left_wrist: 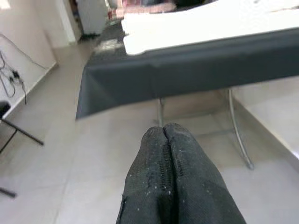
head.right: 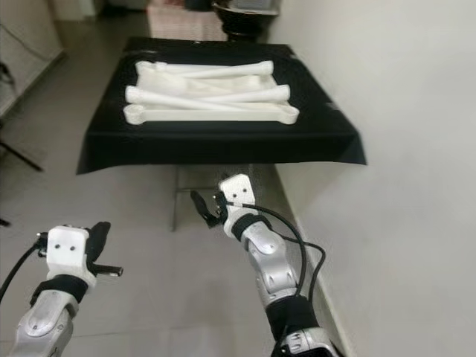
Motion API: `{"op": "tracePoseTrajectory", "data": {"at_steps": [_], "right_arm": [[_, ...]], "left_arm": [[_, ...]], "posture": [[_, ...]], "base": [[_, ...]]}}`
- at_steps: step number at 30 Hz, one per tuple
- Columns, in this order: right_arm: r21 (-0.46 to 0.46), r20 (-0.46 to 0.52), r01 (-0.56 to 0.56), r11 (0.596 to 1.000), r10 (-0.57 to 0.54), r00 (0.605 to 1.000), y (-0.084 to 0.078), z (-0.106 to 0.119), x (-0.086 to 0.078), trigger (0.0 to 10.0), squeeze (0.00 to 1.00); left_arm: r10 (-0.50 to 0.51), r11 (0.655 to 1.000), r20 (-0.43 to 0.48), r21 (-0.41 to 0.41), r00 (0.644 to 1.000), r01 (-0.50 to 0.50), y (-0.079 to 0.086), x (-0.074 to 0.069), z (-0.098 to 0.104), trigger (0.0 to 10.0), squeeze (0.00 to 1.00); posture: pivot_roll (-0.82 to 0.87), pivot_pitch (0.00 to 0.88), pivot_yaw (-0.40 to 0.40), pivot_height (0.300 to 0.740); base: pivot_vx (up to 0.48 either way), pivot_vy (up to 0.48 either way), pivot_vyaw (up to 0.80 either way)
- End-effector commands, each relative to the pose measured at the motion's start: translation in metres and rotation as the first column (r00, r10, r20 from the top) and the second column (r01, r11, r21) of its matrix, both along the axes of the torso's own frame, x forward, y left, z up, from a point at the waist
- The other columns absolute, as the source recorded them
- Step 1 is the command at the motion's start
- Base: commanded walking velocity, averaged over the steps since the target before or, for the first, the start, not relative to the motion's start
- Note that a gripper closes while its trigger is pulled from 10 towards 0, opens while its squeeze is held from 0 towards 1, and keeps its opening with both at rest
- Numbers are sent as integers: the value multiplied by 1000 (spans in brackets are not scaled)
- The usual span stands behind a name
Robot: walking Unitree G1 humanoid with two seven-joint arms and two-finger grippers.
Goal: Building children table
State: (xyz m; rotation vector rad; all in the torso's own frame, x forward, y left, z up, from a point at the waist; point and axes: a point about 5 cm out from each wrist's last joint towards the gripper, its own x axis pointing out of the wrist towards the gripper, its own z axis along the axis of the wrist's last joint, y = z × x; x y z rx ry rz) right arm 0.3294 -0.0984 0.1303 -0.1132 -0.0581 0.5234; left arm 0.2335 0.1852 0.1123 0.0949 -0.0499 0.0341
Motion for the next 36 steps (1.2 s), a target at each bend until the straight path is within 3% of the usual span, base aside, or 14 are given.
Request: {"op": "tracePoseTrajectory", "data": {"at_steps": [1, 13, 36], "right_arm": [[12, -1, -24, 1000, 24, 1000, 1, 1, -1, 10000, 0], [51, -40, 9, 999, -7, 999, -1, 2, 4, 10000, 0], [82, -17, 17, 996, -16, 1000, -3, 12, 10, 10000, 0]], "left_arm": [[-16, 999, 15, -28, 1000, 17, -5, 6, 6, 10000, 0], [-84, 996, 16, -30, 996, 85, -11, 14, 13, 10000, 0], [-145, 988, 47, -51, 988, 148, -25, 25, 27, 10000, 0]], "posture": [[-254, 0, -54, 740], [-260, 0, -42, 740], [-268, 0, -36, 740]], "base": [[296, 0, 800], [305, 0, 67], [306, 0, 0]]}}
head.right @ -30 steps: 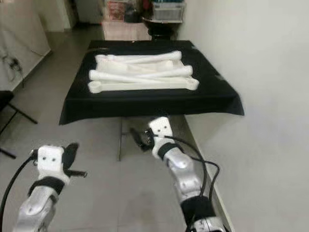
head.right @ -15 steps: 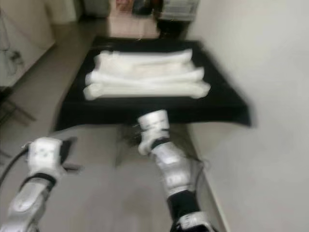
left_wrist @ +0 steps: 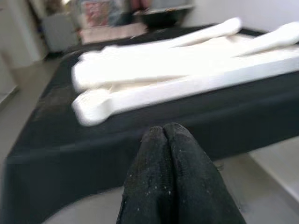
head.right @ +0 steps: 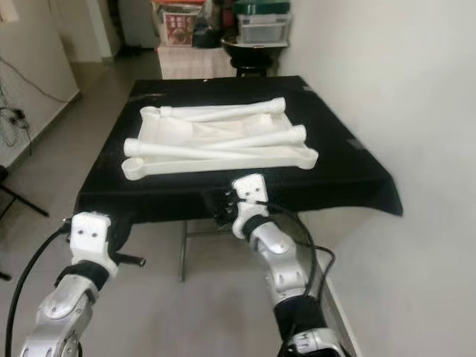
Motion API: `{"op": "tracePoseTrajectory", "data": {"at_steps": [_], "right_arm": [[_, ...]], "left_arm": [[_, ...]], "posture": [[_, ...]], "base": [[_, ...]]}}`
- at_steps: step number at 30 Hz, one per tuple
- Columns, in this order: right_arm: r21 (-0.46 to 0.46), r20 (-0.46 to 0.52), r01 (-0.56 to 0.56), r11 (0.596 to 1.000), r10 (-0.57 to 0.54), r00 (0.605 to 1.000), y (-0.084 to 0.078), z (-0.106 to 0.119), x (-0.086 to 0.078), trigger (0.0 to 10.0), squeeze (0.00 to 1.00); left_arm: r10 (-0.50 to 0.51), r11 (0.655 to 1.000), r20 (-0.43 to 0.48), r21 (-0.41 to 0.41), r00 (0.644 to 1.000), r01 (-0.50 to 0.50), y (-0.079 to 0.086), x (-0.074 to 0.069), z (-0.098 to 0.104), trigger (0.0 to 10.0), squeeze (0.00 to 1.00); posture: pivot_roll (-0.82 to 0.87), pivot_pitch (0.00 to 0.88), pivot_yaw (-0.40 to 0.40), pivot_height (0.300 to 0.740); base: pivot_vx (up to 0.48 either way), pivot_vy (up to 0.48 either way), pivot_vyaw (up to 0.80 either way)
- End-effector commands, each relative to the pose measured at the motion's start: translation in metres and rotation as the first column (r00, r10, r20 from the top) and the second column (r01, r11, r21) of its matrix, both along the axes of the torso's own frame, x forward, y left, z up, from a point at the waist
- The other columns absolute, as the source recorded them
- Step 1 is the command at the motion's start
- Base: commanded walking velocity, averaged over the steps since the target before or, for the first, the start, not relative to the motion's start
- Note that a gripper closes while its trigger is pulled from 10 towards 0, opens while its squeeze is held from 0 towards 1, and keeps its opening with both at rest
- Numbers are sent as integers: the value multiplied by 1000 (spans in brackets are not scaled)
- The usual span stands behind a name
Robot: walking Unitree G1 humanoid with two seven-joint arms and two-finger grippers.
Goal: Building children table
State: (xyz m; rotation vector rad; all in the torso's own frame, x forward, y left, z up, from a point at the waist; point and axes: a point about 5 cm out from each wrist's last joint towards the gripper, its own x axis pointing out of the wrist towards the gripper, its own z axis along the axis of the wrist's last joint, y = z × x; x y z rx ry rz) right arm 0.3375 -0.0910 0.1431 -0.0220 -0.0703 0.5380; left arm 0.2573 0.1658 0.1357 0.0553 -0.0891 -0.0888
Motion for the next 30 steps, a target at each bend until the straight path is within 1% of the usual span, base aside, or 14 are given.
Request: {"op": "tracePoseTrajectory", "data": {"at_steps": [1, 13, 14, 15, 17, 19, 20, 21, 23, 24, 25, 26, 28, 30], "right_arm": [[-6, -4, 35, 999, -36, 999, -11, -1, 2, 10000, 0], [17, 8, 54, 998, -54, 998, -14, 6, 7, 10000, 0], [20, 23, 52, 998, -53, 998, -15, 11, 9, 10000, 0], [20, 23, 52, 998, -53, 998, -15, 11, 9, 10000, 0], [4, 78, 51, 999, -51, 996, -21, 25, 15, 10000, 0], [4, 78, 51, 999, -51, 996, -21, 25, 15, 10000, 0], [-45, 139, 38, 998, -32, 990, -26, 39, 19, 10000, 0], [-45, 139, 38, 998, -32, 990, -26, 39, 19, 10000, 0], [-98, 176, 11, 995, 7, 984, -27, 46, 20, 10000, 0], [-98, 176, 11, 995, 7, 984, -27, 46, 20, 10000, 0], [-150, 203, -14, 989, 44, 978, -26, 51, 20, 10000, 0], [-150, 203, -14, 989, 44, 978, -26, 51, 20, 10000, 0], [-233, 242, -36, 972, 94, 966, -25, 58, 20, 10000, 0], [-233, 242, -36, 972, 94, 966, -25, 58, 20, 10000, 0]], "left_arm": [[-23, 1000, 11, -19, 1000, 23, -6, 1, 3, 10000, 0], [-21, 999, 14, -30, 1000, 21, -7, 2, 5, 10000, 0], [-23, 999, 16, -31, 1000, 24, -7, 2, 6, 10000, 0], [-23, 999, 16, -31, 1000, 24, -7, 2, 6, 10000, 0], [-27, 999, 20, -33, 999, 28, -9, 3, 8, 10000, 0], [-27, 999, 20, -33, 999, 28, -9, 3, 8, 10000, 0], [-31, 999, 21, -33, 999, 31, -10, 4, 8, 10000, 0], [-31, 999, 21, -33, 999, 31, -10, 4, 8, 10000, 0], [-33, 999, 20, -34, 999, 33, -11, 4, 8, 10000, 0], [-33, 999, 20, -34, 999, 33, -11, 4, 8, 10000, 0], [-32, 999, 21, -34, 999, 33, -11, 4, 8, 10000, 0], [-32, 999, 21, -34, 999, 33, -11, 4, 8, 10000, 0], [-30, 999, 22, -36, 999, 31, -11, 5, 9, 10000, 0], [-30, 999, 22, -36, 999, 31, -11, 5, 9, 10000, 0]], "posture": [[-268, 0, -36, 740], [-267, 0, -39, 740], [-267, 0, -41, 740], [-267, 0, -41, 740], [-271, 0, -40, 740], [-271, 0, -40, 740], [-272, 0, -42, 740], [-272, 0, -42, 740], [-271, 0, -45, 740], [-271, 0, -45, 740], [-270, 0, -46, 740], [-270, 0, -46, 740], [-270, 0, -47, 740], [-270, 0, -47, 740]], "base": [[304, 0, 0], [305, 0, 0], [307, 0, 0], [307, 0, 0], [306, 0, 0], [307, 0, 0], [304, 0, 0], [304, 0, 0], [304, 0, 0], [304, 0, 0], [300, 0, 0], [300, 0, 0], [300, 0, 0], [300, 0, 0]]}}
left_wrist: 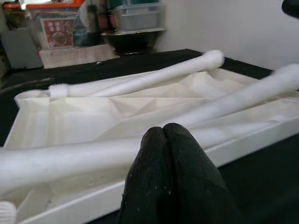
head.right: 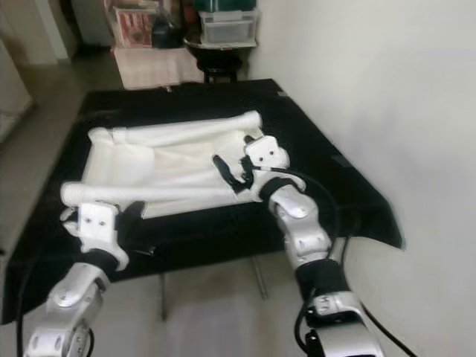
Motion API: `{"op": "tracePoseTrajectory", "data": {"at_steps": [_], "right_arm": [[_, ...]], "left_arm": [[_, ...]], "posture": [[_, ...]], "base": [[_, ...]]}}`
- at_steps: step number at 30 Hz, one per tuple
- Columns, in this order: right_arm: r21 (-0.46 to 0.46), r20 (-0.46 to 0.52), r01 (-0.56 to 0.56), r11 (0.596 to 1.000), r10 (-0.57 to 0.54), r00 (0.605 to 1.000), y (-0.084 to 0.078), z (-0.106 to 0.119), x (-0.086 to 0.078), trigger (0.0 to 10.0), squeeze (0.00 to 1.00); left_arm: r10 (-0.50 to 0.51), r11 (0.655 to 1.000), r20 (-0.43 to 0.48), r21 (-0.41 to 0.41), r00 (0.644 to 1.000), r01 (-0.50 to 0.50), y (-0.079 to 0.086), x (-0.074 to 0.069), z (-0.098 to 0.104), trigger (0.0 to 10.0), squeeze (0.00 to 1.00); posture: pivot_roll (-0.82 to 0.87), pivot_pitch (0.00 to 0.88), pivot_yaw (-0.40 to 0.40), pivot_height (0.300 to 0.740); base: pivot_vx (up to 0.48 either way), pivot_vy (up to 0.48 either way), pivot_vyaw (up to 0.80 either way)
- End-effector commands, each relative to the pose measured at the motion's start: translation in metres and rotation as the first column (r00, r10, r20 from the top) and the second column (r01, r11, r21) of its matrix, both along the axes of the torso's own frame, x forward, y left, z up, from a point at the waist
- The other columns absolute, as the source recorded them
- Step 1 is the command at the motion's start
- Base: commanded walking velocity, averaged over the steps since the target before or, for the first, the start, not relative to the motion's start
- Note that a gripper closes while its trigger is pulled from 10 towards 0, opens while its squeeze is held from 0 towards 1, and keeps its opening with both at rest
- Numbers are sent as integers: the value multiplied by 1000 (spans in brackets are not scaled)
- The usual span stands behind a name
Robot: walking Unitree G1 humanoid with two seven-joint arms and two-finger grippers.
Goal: Building children table
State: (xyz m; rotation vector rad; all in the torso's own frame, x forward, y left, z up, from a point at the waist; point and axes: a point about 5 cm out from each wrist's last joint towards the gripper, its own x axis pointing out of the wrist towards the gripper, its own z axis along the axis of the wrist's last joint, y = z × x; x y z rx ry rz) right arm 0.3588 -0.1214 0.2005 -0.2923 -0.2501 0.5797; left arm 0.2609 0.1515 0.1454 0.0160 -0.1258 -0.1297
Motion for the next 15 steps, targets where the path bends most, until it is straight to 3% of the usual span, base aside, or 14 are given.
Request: {"op": "tracePoseTrajectory", "data": {"at_steps": [1, 4, 13, 15], "right_arm": [[-21, 10, -24, 999, 24, 1000, 5, 0, -1, 10000, 0], [-84, 45, -50, 995, 54, 998, 7, 7, -1, 10000, 0], [-108, 35, -105, 989, 109, 993, 12, 7, -1, 10000, 0], [-131, 27, -135, 982, 140, 990, 12, 6, -2, 10000, 0]], "left_arm": [[13, 1000, -13, 3, 1000, -13, 4, 1, -1, 10000, 0], [14, 1000, -12, 1, 1000, -14, 3, 2, -1, 10000, 0], [14, 1000, -13, -8, 1000, -14, -1, 4, -3, 10000, 0], [13, 1000, -16, -9, 1000, -13, -3, 4, -3, 10000, 0]], "posture": [[-270, 0, -47, 740], [-271, 0, -51, 740], [-305, 0, -75, 740], [-305, 0, -75, 740]], "base": [[300, 0, 0], [301, 0, 0], [297, 0, 0], [277, 0, 800]]}}
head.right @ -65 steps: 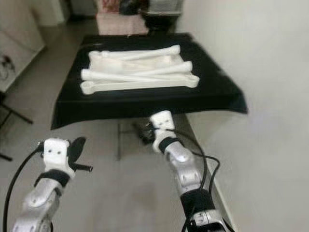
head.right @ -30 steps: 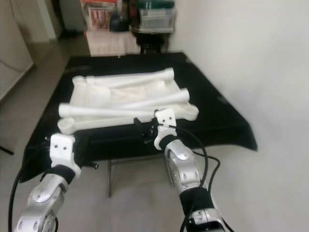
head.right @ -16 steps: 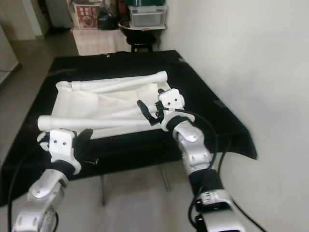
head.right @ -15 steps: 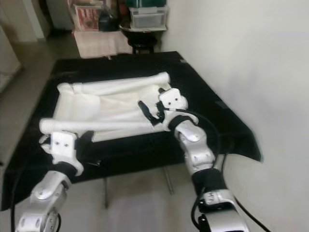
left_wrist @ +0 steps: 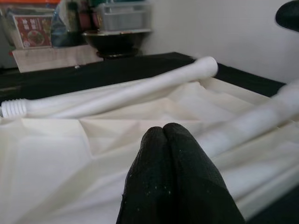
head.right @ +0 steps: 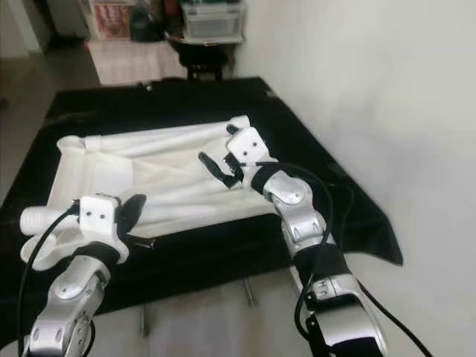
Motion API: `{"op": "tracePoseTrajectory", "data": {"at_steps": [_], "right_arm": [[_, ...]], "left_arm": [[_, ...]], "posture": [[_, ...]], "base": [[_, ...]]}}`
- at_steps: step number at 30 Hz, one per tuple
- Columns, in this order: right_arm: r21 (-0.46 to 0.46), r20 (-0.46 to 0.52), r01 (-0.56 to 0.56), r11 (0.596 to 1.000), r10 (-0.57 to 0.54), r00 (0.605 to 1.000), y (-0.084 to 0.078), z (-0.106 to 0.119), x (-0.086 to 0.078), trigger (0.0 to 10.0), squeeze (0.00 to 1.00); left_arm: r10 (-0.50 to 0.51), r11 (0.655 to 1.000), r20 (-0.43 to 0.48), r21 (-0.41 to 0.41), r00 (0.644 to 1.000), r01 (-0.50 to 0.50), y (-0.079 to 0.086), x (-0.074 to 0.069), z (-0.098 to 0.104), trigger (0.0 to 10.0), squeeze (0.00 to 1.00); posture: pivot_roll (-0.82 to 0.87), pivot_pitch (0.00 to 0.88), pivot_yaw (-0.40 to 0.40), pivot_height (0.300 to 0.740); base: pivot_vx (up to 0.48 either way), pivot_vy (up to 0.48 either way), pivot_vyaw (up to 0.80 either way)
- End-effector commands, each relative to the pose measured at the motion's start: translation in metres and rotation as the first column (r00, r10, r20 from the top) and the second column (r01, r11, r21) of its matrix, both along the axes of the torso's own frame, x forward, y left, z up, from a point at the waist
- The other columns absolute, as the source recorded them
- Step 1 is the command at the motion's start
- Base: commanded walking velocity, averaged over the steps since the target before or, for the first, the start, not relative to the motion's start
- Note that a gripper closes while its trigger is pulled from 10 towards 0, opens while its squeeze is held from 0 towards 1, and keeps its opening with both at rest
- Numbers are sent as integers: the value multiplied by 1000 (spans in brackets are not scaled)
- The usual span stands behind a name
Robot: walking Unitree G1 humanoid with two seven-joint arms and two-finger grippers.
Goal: Building children table
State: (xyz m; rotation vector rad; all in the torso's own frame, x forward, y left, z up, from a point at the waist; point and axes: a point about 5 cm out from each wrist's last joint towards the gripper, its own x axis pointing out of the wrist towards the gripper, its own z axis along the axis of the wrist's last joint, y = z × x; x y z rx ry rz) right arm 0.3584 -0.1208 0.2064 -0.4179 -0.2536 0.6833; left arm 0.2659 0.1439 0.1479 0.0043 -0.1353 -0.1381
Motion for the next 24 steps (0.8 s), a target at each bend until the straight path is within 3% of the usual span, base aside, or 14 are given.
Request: {"op": "tracePoseTrajectory", "data": {"at_steps": [1, 8, 11, 13, 15, 16, 18, 22, 24], "right_arm": [[-25, 10, -76, 997, 76, 997, 12, 1, -3, 10000, 0], [-127, 22, -129, 983, 133, 991, 8, 6, -5, 10000, 0], [-317, 28, -111, 942, 126, 992, -1, 11, 2, 10000, 0], [-317, 28, -111, 942, 126, 992, -1, 11, 2, 10000, 0], [-423, 0, -118, 898, 130, 991, -7, 13, 5, 10000, 0], [-423, 0, -118, 898, 130, 991, -7, 13, 5, 10000, 0], [-538, -75, -115, 835, 88, 993, -18, 19, 12, 10000, 0], [-573, -144, -101, 813, 22, 989, -26, 27, 19, 10000, 0], [-560, -250, -122, 819, -27, 968, -30, 37, 24, 10000, 0]], "left_arm": [[38, 999, -37, 15, 999, -37, 5, 1, -7, 10000, 0], [44, 999, -71, 33, 996, -42, 7, 1, -11, 10000, 0], [15, 998, -77, 54, 997, -11, 4, -2, -11, 10000, 0], [15, 998, -77, 54, 997, -11, 4, -2, -11, 10000, 0], [-54, 997, -103, 55, 993, 60, -2, -5, -15, 10000, 0], [-54, 997, -103, 55, 993, 60, -2, -5, -15, 10000, 0], [-189, 978, -152, 56, 970, 199, -16, -11, -22, 10000, 0], [-256, 962, -170, 54, 951, 269, -23, -15, -24, 10000, 0], [-281, 955, -164, 45, 946, 292, -25, -17, -23, 10000, 0]], "posture": [[-311, 0, -70, 740], [-272, 0, -49, 740], [-263, 0, -52, 740], [-263, 0, -52, 740], [-258, 0, -58, 740], [-258, 0, -58, 740], [-253, 5, -66, 740], [-254, 6, -70, 740], [-252, 16, -79, 740]], "base": [[0, 0, 800], [0, 0, 800], [0, 0, 533], [0, 0, 0], [0, 0, 0], [0, 0, 0], [0, 0, 0], [0, 0, 0], [0, 0, 0]]}}
